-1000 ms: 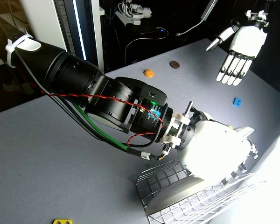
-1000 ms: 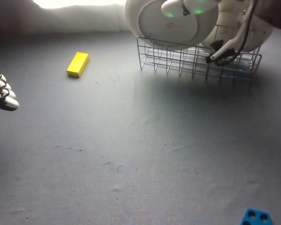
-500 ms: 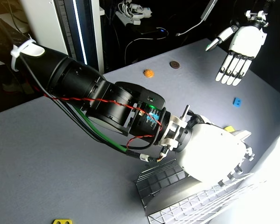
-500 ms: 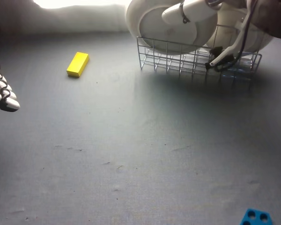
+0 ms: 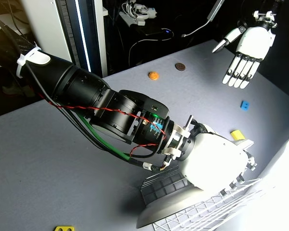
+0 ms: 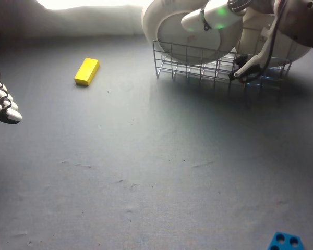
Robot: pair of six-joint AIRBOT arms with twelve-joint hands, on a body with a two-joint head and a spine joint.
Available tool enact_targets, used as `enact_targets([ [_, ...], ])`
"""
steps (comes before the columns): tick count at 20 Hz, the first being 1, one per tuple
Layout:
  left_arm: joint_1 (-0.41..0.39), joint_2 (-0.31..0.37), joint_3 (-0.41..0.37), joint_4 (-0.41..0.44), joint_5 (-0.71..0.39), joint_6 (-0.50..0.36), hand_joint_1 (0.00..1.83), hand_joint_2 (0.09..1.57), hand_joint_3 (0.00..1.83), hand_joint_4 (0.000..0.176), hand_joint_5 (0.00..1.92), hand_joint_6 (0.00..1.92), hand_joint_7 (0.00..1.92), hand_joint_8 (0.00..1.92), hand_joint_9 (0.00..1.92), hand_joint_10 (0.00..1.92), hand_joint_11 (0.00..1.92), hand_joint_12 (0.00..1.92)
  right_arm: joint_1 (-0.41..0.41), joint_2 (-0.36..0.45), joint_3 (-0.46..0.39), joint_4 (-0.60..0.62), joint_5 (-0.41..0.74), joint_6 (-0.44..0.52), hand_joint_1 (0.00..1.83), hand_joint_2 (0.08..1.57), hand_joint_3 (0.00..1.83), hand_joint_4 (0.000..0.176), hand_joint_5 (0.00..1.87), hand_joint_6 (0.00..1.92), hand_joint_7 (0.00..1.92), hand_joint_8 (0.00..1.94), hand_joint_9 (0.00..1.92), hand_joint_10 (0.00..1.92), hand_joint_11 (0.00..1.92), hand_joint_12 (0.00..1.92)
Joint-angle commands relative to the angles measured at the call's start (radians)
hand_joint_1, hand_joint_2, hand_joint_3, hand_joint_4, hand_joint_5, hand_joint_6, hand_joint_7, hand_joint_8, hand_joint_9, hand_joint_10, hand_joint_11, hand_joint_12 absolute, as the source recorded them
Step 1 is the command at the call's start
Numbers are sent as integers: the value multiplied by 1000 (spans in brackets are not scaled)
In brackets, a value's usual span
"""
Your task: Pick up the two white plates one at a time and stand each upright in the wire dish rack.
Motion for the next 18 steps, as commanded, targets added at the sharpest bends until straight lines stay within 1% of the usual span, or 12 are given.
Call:
enact_targets([
  [1,-9,6,0,-59,-10,0,0,1112,0,0,185,0,203,1,186,1,0,465,8,6,7,3,126,13,1372,1121,0,0,889,1131,1017,900,878,1168,769,1118],
  [3,-9,6,-1,-58,-10,0,0,1112,0,0,184,1,207,3,191,3,0,471,13,6,7,3,124,13,1366,1133,1,0,876,1167,977,960,850,1198,751,1122],
  [7,-8,6,-1,-57,-10,0,0,1120,1,0,179,0,202,0,185,0,0,424,24,7,7,3,120,13,1366,1139,0,0,852,1191,981,963,843,1212,727,1134],
  [9,-8,6,-1,-57,-10,0,0,1117,0,0,188,3,207,2,191,2,0,449,28,7,7,3,119,13,1354,1170,3,0,792,1291,921,1054,777,1304,638,1157],
  [10,-8,6,-1,-57,-10,0,0,1121,2,0,195,5,206,1,189,1,0,457,29,8,7,3,119,13,1205,1212,0,0,729,1375,867,1160,738,840,542,1166],
  [11,-8,6,-1,-57,-10,0,0,1121,1,0,190,2,197,0,179,0,0,446,30,8,7,3,119,13,1167,1231,0,0,706,1405,833,1219,773,609,496,1175],
  [12,-8,6,-1,-57,-10,0,0,1118,0,0,193,3,200,2,179,1,0,444,31,8,7,3,119,13,1138,1262,0,8,656,1464,778,1316,748,543,413,1206],
  [13,-8,6,-2,-57,-10,0,0,1117,0,0,173,0,182,1,165,0,0,426,31,8,7,3,119,13,1106,1300,3,15,601,1522,699,1456,669,590,337,1245],
  [15,-8,6,-3,-56,-10,0,0,1117,0,0,180,3,199,5,180,5,0,445,31,8,6,3,118,13,1060,1360,2,8,501,1635,614,1610,522,731,213,1287],
  [16,-8,6,-3,-56,-10,0,0,1122,1,0,206,8,221,9,198,8,0,486,31,8,6,3,118,13,1063,1298,0,0,380,1032,420,1120,457,752,148,1265],
  [17,-8,6,-3,-55,-10,0,0,1122,1,0,216,7,241,10,216,9,0,512,30,8,6,3,118,13,1070,1265,0,0,405,758,416,916,440,760,142,1243],
  [18,-8,6,-3,-55,-10,0,0,1121,0,0,203,4,240,5,216,5,0,475,30,8,6,3,118,13,1076,1241,0,0,391,734,360,918,373,841,90,1296],
])
